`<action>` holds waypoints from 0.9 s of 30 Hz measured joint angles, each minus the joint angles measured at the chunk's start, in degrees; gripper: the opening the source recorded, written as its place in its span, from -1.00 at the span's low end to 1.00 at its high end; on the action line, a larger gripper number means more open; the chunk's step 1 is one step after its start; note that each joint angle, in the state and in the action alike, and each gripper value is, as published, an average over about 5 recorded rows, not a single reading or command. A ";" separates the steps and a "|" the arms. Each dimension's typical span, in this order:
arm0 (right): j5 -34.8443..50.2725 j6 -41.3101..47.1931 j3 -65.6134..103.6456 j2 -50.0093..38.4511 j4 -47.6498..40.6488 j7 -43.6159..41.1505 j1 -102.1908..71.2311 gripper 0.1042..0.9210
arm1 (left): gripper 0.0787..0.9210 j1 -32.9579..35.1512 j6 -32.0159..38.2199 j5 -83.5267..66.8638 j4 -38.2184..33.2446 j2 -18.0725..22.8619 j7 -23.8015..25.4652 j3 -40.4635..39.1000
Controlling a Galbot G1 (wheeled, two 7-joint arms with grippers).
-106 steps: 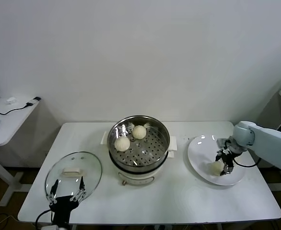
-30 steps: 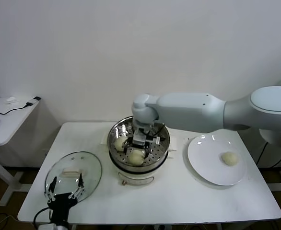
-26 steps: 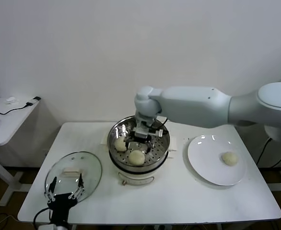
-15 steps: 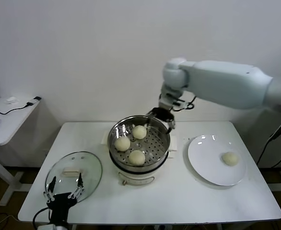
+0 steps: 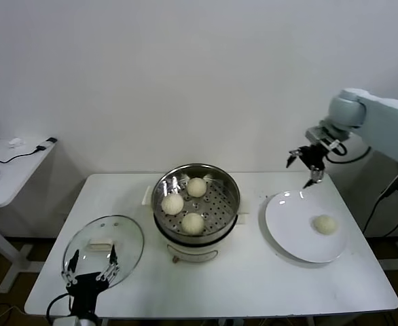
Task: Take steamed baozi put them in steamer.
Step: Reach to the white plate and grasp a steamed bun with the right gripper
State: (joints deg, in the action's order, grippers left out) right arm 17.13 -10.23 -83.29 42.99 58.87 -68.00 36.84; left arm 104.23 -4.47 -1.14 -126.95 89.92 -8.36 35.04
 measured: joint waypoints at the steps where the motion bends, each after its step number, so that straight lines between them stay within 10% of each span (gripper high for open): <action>1: -0.65 0.26 0.97 -0.46 -0.83 0.08 -1.35 0.76 | 0.77 0.01 0.00 0.00 0.10 0.01 0.00 0.09; 27: -14.76 2.53 22.21 0.42 -17.54 2.75 -26.93 0.76 | 0.77 0.08 0.11 0.15 1.88 0.03 0.01 0.63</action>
State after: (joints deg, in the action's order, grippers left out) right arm 2.36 -7.69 -61.09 43.41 41.33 -65.25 9.90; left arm 104.30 -4.36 -0.99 -125.07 89.95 -8.35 35.67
